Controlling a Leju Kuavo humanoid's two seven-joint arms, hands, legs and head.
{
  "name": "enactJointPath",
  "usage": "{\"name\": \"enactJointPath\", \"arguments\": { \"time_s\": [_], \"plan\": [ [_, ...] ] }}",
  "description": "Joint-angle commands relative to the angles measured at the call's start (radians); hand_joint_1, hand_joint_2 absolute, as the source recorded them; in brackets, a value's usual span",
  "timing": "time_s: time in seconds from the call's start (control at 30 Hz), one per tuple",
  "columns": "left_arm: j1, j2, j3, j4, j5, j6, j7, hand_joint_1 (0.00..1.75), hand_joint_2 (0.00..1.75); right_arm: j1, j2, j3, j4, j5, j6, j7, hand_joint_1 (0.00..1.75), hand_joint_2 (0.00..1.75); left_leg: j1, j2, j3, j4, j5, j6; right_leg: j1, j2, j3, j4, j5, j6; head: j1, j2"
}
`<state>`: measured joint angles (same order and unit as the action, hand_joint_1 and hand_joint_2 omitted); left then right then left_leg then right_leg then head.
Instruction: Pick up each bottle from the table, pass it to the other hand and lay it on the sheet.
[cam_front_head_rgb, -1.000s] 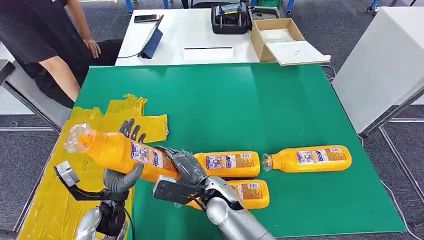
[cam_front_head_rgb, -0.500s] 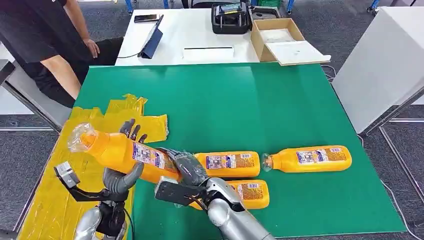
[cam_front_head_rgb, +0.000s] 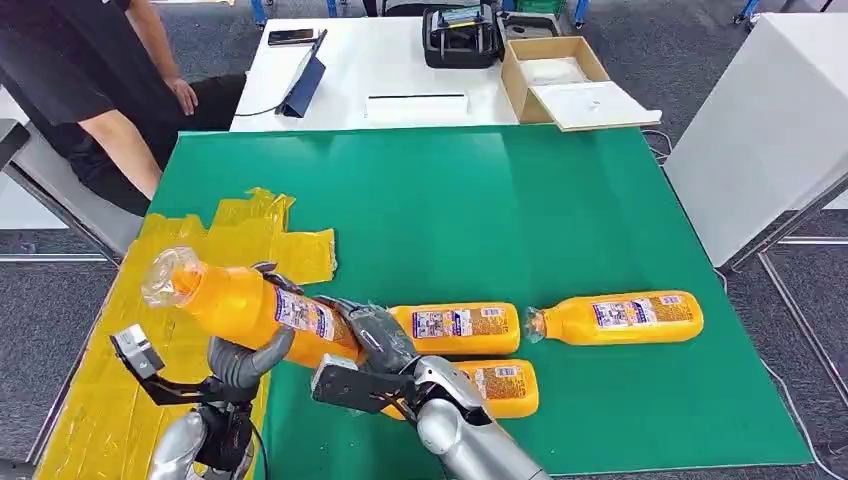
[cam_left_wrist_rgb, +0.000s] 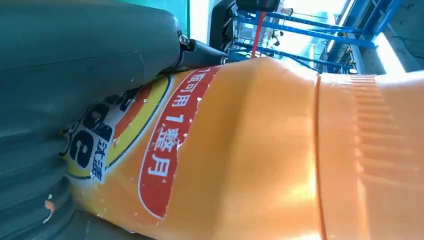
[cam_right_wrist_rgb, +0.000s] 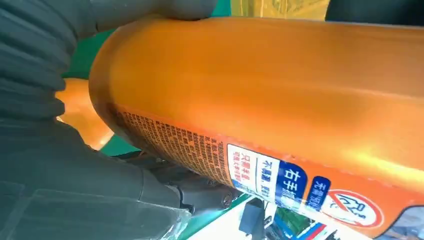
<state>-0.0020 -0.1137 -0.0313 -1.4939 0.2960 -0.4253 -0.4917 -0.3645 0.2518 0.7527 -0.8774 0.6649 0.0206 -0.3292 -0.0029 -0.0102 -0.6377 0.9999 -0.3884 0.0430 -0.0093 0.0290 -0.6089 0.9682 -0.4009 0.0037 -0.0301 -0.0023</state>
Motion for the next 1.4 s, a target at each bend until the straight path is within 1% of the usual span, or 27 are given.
{"name": "enactJointPath", "arguments": {
  "time_s": [0.03, 0.3, 0.33, 0.37, 0.4, 0.43, 0.47, 0.5, 0.57, 0.6, 0.67, 0.7, 0.73, 0.77, 0.83, 0.87, 0.9, 0.93, 0.97, 1.0, 1.03, 1.07, 1.1, 1.17, 1.33, 1.37, 1.4],
  "plan": [
    [-0.040, 0.013, -0.029, 0.025, 0.002, -0.012, -0.005, 1.75, 1.75, -0.028, -0.021, 0.042, 0.043, 0.011, 0.018, 0.000, 1.75, 1.75, 0.000, -0.002, 0.002, 0.000, 0.000, -0.002, 0.001, -0.004, 0.003, 0.000, -0.001, 0.000, 0.000, 0.000],
    [-0.045, 0.019, -0.020, 0.033, 0.021, -0.026, -0.013, 1.75, 1.75, -0.035, -0.029, 0.022, 0.035, 0.004, 0.008, -0.006, 1.73, 1.75, 0.001, -0.003, 0.004, 0.000, -0.001, -0.003, 0.001, -0.006, 0.005, 0.000, -0.002, -0.001, 0.000, 0.000],
    [-0.043, 0.022, -0.011, 0.033, 0.015, -0.015, -0.009, 1.75, 1.75, -0.026, -0.036, 0.005, 0.006, 0.019, -0.036, 0.021, 1.69, 1.75, 0.000, -0.002, 0.003, 0.000, 0.000, -0.002, 0.001, -0.005, 0.004, 0.000, -0.001, 0.000, 0.000, 0.000],
    [-0.041, 0.026, 0.003, 0.031, -0.020, 0.022, -0.008, 1.75, 1.75, -0.016, -0.049, -0.002, -0.030, 0.045, -0.076, 0.034, 0.03, 1.75, 0.000, -0.002, 0.002, 0.000, 0.000, -0.002, 0.000, -0.004, 0.002, 0.000, -0.001, 0.000, 0.000, 0.000],
    [-0.046, 0.029, 0.025, 0.036, -0.102, 0.102, -0.005, 1.75, 1.75, 0.004, -0.067, -0.033, -0.086, 0.030, -0.068, 0.054, 0.00, 1.75, 0.000, -0.003, 0.003, 0.000, -0.001, -0.003, 0.001, -0.005, 0.004, 0.000, -0.002, -0.001, 0.000, 0.000],
    [-0.049, 0.032, 0.046, 0.041, -0.148, 0.147, -0.003, 1.75, 1.75, 0.027, -0.088, -0.058, -0.150, 0.017, -0.057, 0.060, 0.00, 0.00, 0.001, -0.003, 0.003, 0.000, -0.001, -0.003, 0.001, -0.006, 0.005, 0.000, -0.002, -0.001, 0.000, 0.000],
    [-0.050, 0.036, 0.069, 0.041, -0.238, 0.234, -0.002, 1.75, 1.75, 0.053, -0.113, -0.078, -0.219, 0.030, -0.072, 0.071, 0.00, 0.00, 0.000, -0.003, 0.002, 0.000, 0.000, -0.002, 0.001, -0.005, 0.003, 0.000, -0.001, 0.000, 0.000, 0.000],
    [-0.051, 0.042, 0.097, 0.045, -0.272, 0.263, 0.008, 1.75, 1.75, 0.091, -0.143, -0.112, -0.318, 0.031, -0.071, 0.082, 0.00, 0.00, 0.000, -0.004, 0.003, 0.000, -0.001, -0.003, 0.001, -0.007, 0.005, 0.000, -0.002, 0.000, 0.000, 0.000],
    [-0.053, 0.059, 0.127, 0.061, -0.321, 0.287, 0.015, 1.75, 1.75, 0.143, -0.189, -0.163, -0.452, 0.033, -0.070, 0.092, 0.00, 0.00, 0.000, -0.004, 0.002, 0.000, -0.001, -0.002, 0.001, -0.006, 0.004, 0.000, -0.002, 0.000, 0.000, 0.000],
    [-0.056, 0.073, 0.140, 0.071, -0.383, 0.327, 0.016, 1.75, 1.75, 0.181, -0.213, -0.202, -0.528, 0.043, -0.071, 0.096, 0.00, 0.00, 0.000, -0.005, 0.003, 0.000, -0.001, -0.003, 0.000, -0.008, 0.005, 0.000, -0.003, 0.000, 0.000, 0.000],
    [-0.076, 0.099, 0.148, 0.087, -0.453, 0.370, 0.028, 1.75, 1.75, 0.242, -0.254, -0.261, -0.630, 0.027, -0.073, 0.089, 0.00, 0.00, 0.000, -0.005, 0.001, 0.000, 0.000, -0.002, 0.001, -0.007, 0.003, -0.001, -0.001, 0.000, 0.000, 0.000],
    [-0.103, 0.119, 0.149, 0.111, -0.472, 0.383, 0.040, 1.75, 1.75, 0.269, -0.273, -0.294, -0.674, 0.027, -0.067, 0.087, 0.00, 0.00, 0.001, -0.007, 0.005, 0.001, -0.002, -0.004, 0.001, -0.011, 0.008, 0.000, -0.004, -0.001, 0.000, 0.000],
    [-0.133, 0.145, 0.139, 0.147, -0.558, 0.430, 0.094, 1.75, 1.75, 0.290, -0.276, -0.327, -0.703, 0.018, -0.067, 0.088, 0.00, 0.00, 0.000, -0.007, 0.001, 0.000, 0.000, -0.002, 0.000, -0.009, 0.004, -0.001, -0.002, 0.000, 0.000, 0.000],
    [-0.168, 0.167, 0.142, 0.191, -0.584, 0.438, 0.113, 1.75, 1.75, 0.308, -0.282, -0.357, -0.722, 0.007, -0.051, 0.092, 0.00, 0.00, 0.000, -0.011, 0.003, 0.000, 0.000, -0.003, 0.001, -0.013, 0.006, 0.000, -0.004, -0.001, 0.000, 0.000],
    [-0.198, 0.194, 0.148, 0.240, -0.656, 0.485, 0.132, 1.75, 1.75, 0.337, -0.293, -0.384, -0.733, -0.001, -0.047, 0.085, 0.00, 0.00, 0.000, -0.008, 0.001, 0.000, 0.001, -0.002, 0.000, -0.009, 0.003, -0.001, -0.002, 0.000, 0.000, 0.000],
    [-0.202, 0.198, 0.154, 0.251, -0.665, 0.488, 0.131, 1.75, 1.75, 0.352, -0.299, -0.392, -0.735, -0.004, -0.047, 0.080, 0.00, 0.00, 0.000, -0.009, 0.002, 0.000, 0.000, -0.003, 0.001, -0.010, 0.004, 0.000, -0.002, -0.001, 0.000, 0.000],
    [-0.203, 0.199, 0.156, 0.253, -0.666, 0.488, 0.130, 1.75, 1.75, 0.359, -0.301, -0.393, -0.735, -0.006, -0.048, 0.074, 0.00, 0.00, 0.000, -0.006, 0.001, -0.001, 0.001, -0.002, 0.000, -0.007, 0.002, -0.001, -0.001, 0.000, 0.000, 0.000],
    [-0.194, 0.205, 0.155, 0.251, -0.711, 0.519, 0.131, 1.75, 1.75, 0.372, -0.301, -0.398, -0.735, 0.002, -0.053, 0.070, 0.00, 0.00, 0.000, -0.007, 0.002, -0.001, 0.000, -0.003, 0.000, -0.009, 0.005, -0.001, -0.002, -0.001, 0.000, 0.000],
    [-0.188, 0.213, 0.150, 0.251, -0.774, 0.564, 0.141, 1.75, 1.75, 0.379, -0.300, -0.403, -0.736, -0.006, -0.053, 0.062, 0.00, 0.00, 0.000, -0.004, 0.001, -0.001, 0.000, -0.002, 0.001, -0.005, 0.003, -0.001, -0.001, -0.001, 0.000, 0.000],
    [-0.184, 0.217, 0.149, 0.249, -0.831, 0.605, 0.152, 1.75, 1.75, 0.381, -0.303, -0.406, -0.734, -0.009, -0.048, 0.056, 0.00, 0.00, 0.000, -0.004, 0.003, -0.001, -0.001, -0.003, 0.000, -0.006, 0.004, -0.001, -0.002, -0.001, 0.000, 0.000],
    [-0.179, 0.225, 0.146, 0.250, -0.918, 0.669, 0.173, 1.75, 1.75, 0.372, -0.302, -0.408, -0.726, -0.011, -0.042, 0.047, 0.00, 0.00, 0.000, -0.003, 0.001, -0.001, 0.000, -0.002, 0.000, -0.005, 0.003, -0.001, -0.001, -0.001, 0.000, 0.000],
    [-0.177, 0.231, 0.142, 0.251, -0.981, 0.709, 0.191, 1.75, 1.75, 0.362, -0.300, -0.410, -0.718, -0.023, -0.031, 0.041, 0.00, 0.00, 0.000, -0.004, 0.003, 0.000, -0.001, -0.003, 0.000, -0.006, 0.005, 0.000, -0.002, -0.001, 0.000, 0.000],
    [-0.175, 0.237, 0.135, 0.256, -1.123, 0.797, 0.230, 1.75, 1.75, 0.333, -0.296, -0.405, -0.697, -0.024, -0.018, 0.035, 0.00, 0.00, 0.000, -0.002, 0.003, 0.000, -0.001, -0.003, 0.000, -0.004, 0.004, 0.000, -0.001, -0.001, 0.000, 0.000],
    [-0.177, 0.241, 0.115, 0.278, -1.291, 0.875, 0.287, 1.75, 1.75, 0.309, -0.288, -0.405, -0.678, -0.043, 0.004, 0.026, 0.00, 0.00, 0.000, -0.001, 0.002, 0.000, -0.001, -0.002, 0.000, -0.002, 0.003, 0.000, -0.001, -0.001, 0.000, 0.000],
    [-0.182, 0.231, 0.105, 0.291, -1.314, 0.889, 0.293, 1.75, 1.75, 0.307, -0.285, -0.403, -0.675, -0.043, 0.004, 0.026, 0.00, 0.00, 0.000, -0.002, 0.002, 0.000, 0.000, -0.002, 0.000, -0.004, 0.002, 0.000, -0.001, -0.001, 0.000, 0.000],
    [-0.184, 0.234, 0.095, 0.301, -1.361, 0.908, 0.304, 1.75, 1.75, 0.306, -0.285, -0.402, -0.674, -0.043, 0.005, 0.026, 0.00, 0.00, 0.000, -0.002, 0.003, 0.000, -0.001, -0.003, 0.000, -0.005, 0.004, 0.000, -0.002, -0.001, 0.000, 0.000],
    [-0.200, 0.230, 0.072, 0.344, -1.468, 0.960, 0.341, 1.75, 1.75, 0.298, -0.285, -0.396, -0.668, -0.043, 0.008, 0.025, 0.00, 0.00, 0.000, -0.002, 0.002, 0.000, 0.000, -0.002, 0.000, -0.004, 0.003, -0.001, -0.001, -0.001, 0.000, 0.000]
  ]
}}
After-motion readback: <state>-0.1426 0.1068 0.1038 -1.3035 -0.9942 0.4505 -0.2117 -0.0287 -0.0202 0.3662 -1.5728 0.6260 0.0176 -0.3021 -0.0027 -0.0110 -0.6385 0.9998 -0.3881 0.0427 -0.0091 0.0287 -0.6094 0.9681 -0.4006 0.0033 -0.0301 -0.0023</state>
